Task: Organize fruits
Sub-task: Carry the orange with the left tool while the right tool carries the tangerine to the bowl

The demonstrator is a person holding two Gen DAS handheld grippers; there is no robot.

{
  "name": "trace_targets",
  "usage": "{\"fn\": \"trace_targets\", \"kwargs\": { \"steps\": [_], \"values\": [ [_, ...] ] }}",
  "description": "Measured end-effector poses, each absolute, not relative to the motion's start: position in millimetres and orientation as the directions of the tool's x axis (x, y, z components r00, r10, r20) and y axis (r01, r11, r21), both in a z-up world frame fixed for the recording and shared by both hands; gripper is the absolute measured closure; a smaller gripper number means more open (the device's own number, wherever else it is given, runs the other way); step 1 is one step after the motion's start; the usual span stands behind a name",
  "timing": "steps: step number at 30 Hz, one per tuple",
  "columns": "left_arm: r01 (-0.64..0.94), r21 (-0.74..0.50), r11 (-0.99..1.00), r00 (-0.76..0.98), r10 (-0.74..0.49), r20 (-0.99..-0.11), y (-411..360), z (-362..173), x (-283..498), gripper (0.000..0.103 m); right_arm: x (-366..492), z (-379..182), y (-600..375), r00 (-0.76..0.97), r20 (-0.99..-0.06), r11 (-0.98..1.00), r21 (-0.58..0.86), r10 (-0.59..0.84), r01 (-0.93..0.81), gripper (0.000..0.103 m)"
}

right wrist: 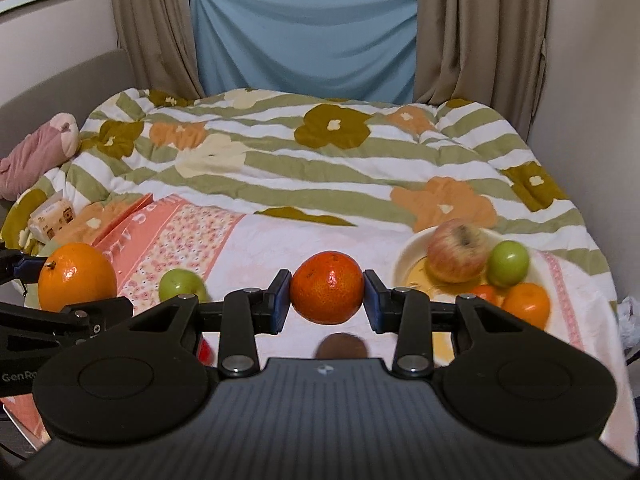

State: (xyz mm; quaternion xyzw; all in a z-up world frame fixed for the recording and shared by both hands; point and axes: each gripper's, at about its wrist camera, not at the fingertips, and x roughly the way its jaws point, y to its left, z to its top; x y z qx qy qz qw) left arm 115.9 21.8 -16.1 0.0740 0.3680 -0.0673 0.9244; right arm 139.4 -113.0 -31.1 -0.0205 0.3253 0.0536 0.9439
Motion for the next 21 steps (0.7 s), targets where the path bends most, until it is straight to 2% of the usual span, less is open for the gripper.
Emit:
{"fn": "trace_targets", "kwargs": {
  "steps": [9, 21],
  "values": [
    [0.201, 0.071, 0.977, 0.735, -0.102, -0.671, -46.2, -1.0, 127.3, 0.036, 142.1, -15.7, -183.7, 0.793, -0.602, 0.993, -0.007, 0.091, -0.119, 0.05],
    [0.263, 0.054, 0.963, 0.707, -0.154, -0.69, -136.4, -28.0, 176.5, 0.036, 174.5, -38.3, -265.2, 0.766, -0.638, 0.992, -0.026, 0.081, -0.127, 0.05]
  ]
}}
